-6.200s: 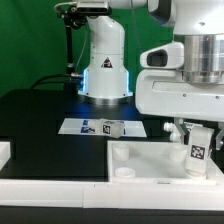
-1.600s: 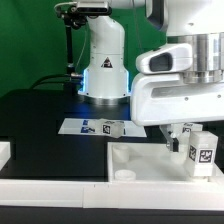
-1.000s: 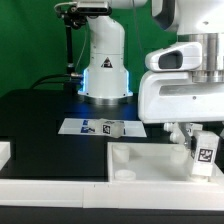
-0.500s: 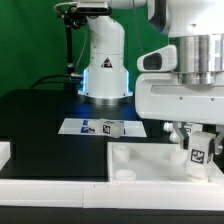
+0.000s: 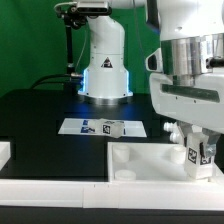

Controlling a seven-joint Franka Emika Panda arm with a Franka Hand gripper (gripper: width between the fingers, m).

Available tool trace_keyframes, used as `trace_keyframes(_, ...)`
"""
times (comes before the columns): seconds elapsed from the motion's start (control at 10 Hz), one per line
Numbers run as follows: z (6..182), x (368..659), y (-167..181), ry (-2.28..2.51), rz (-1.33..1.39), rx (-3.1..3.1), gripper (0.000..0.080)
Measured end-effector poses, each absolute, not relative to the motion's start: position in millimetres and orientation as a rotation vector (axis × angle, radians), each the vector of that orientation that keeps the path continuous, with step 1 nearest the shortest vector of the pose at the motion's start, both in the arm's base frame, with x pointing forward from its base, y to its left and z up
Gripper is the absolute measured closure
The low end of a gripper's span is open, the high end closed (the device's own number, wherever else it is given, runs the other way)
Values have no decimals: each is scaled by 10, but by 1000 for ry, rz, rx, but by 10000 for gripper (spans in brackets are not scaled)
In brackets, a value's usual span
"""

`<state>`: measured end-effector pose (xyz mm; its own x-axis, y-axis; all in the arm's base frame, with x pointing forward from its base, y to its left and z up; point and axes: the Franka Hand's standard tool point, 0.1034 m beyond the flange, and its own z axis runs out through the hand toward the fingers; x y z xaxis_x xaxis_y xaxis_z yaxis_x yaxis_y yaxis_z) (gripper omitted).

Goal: Assemble one leg

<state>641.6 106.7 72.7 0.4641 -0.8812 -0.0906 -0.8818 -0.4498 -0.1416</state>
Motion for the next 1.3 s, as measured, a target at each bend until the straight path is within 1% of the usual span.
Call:
trace_keyframes(0.1,733,6413,1095,1267,-23,-2713,501)
trace_keyframes(0.2,747,6414,1108,1022,-19,-2820,313)
trace_keyframes(0.3,775,6385,1164,760,15,-2927,313)
trace_keyframes(0.4,804,6392,1232,695,-13,-2937,183)
trace_keyframes(0.5,783,6387,1199,555,-18,-2969,156)
trace_keyframes(0.8,780,6395,1165,173,-45,-3024,151)
trace_keyframes(1.0,801,6458,1062,-338,-107,-3039,150)
trace_keyframes(1.2,802,6476,1059,-322,-126,-3040,150)
trace_keyframes(1.3,802,6477,1056,-316,-126,-3041,247)
